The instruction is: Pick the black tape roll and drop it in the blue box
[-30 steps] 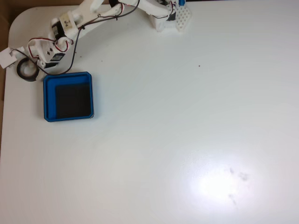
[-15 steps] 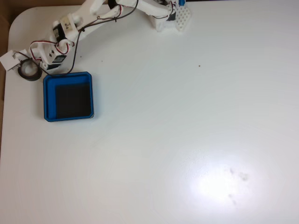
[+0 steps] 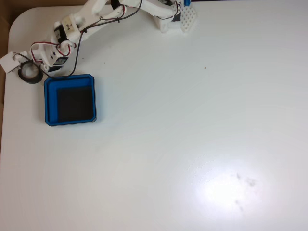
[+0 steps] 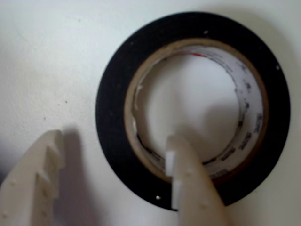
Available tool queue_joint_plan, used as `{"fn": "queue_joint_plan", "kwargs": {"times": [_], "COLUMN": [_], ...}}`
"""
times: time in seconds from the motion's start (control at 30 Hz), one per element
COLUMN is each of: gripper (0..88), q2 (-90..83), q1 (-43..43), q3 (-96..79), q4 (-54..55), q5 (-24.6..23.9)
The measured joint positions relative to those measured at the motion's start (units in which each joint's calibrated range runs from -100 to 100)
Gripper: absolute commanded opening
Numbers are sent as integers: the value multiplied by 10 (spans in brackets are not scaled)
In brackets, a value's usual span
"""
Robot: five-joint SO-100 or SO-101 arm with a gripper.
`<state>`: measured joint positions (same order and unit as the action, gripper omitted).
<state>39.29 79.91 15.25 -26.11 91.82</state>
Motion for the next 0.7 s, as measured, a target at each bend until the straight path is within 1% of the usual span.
{"fn": "queue_joint_plan", "kwargs": {"times": [0.7], "gripper": [196], "q2": [14], "q1": [0], "q3": [5], "q4": [4], "q5": [0]}}
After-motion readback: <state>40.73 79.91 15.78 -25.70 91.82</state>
